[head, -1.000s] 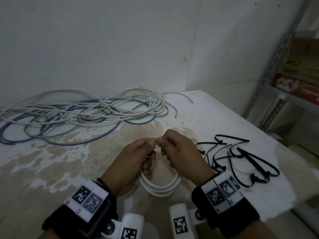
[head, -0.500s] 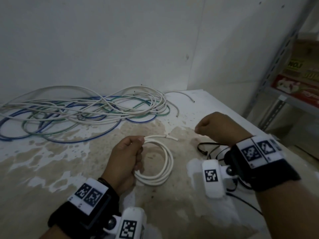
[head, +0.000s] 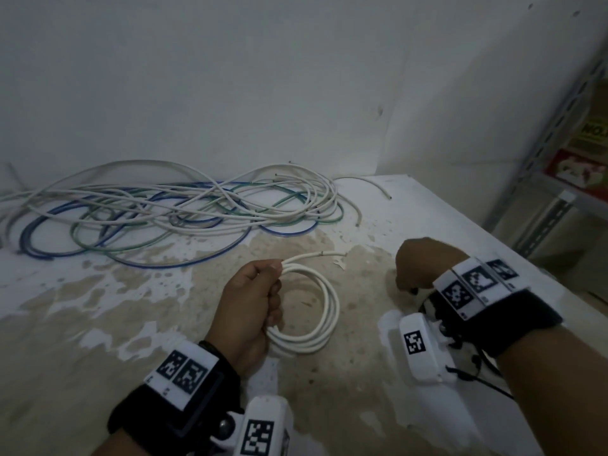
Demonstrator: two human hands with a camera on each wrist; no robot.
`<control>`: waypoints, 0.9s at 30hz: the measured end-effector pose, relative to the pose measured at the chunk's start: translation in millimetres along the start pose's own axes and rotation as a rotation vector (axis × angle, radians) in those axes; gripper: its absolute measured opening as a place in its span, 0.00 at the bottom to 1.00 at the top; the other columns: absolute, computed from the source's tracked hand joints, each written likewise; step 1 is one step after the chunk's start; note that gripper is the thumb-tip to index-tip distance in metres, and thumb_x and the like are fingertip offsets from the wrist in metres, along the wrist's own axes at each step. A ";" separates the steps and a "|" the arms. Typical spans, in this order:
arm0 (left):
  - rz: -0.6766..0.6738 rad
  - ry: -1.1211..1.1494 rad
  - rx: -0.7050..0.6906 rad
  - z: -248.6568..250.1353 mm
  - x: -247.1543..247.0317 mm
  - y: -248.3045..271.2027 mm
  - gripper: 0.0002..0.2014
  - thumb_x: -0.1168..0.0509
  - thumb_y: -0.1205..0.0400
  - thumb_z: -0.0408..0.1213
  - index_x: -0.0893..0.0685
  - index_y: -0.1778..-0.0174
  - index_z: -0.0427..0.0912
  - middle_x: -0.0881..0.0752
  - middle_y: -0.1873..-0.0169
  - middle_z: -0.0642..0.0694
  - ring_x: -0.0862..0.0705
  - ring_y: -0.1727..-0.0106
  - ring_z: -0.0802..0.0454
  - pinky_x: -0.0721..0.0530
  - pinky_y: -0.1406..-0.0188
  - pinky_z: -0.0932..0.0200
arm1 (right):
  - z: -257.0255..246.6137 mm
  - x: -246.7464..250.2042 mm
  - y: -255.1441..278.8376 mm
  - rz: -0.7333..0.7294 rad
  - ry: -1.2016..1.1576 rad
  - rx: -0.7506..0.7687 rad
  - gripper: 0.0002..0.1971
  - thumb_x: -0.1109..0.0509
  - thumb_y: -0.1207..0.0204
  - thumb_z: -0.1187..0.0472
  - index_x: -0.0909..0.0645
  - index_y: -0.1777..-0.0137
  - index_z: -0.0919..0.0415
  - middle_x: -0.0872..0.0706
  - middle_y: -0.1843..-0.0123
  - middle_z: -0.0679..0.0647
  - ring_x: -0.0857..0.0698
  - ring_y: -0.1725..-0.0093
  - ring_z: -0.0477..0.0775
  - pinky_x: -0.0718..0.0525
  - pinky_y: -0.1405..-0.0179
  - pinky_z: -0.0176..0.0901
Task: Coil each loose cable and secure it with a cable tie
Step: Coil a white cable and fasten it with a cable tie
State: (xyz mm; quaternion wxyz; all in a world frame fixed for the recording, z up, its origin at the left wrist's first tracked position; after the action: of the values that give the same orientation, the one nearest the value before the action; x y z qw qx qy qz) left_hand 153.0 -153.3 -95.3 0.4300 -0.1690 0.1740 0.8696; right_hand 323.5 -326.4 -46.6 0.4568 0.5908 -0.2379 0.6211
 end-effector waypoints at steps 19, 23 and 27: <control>0.098 -0.158 -0.323 38.0 12.0 14.4 0.07 0.36 0.17 0.33 0.15 0.58 0.45 0.29 0.82 0.49 0.35 0.82 0.54 0.33 0.82 0.64 | -124.8 61.6 29.4 0.385 -0.774 0.357 0.14 0.48 0.14 0.57 0.34 0.62 0.58 0.23 0.67 0.54 0.22 0.66 0.53 0.32 0.72 0.42; 0.034 -0.027 -0.285 38.6 12.5 14.0 0.06 0.39 0.16 0.31 0.17 0.56 0.41 0.34 0.80 0.49 0.40 0.82 0.55 0.39 0.83 0.65 | -132.7 47.8 29.1 0.278 -1.165 0.417 0.14 0.45 0.14 0.57 0.33 0.63 0.56 0.21 0.75 0.53 0.22 0.80 0.47 0.23 0.75 0.39; -0.112 -0.041 -0.184 38.5 7.1 10.0 0.07 0.45 0.14 0.31 0.23 0.55 0.38 0.31 0.77 0.46 0.35 0.82 0.53 0.32 0.82 0.63 | -128.0 55.3 30.4 0.383 -1.183 0.463 0.15 0.43 0.15 0.56 0.35 0.65 0.53 0.29 0.77 0.48 0.29 0.78 0.48 0.29 0.73 0.45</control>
State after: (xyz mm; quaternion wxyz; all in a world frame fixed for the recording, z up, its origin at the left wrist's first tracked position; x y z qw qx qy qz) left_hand 135.4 -136.9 -62.9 0.4639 -0.1995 0.0750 0.8599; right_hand 238.0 -217.9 -10.7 -0.0083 0.8624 -0.4098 0.2973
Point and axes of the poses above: each hand's wrist, its own y-axis away from the middle knuckle, its own x-axis out of the back of the hand, z = x × y, the point moved 8 cm from there along -y, towards the middle knuckle
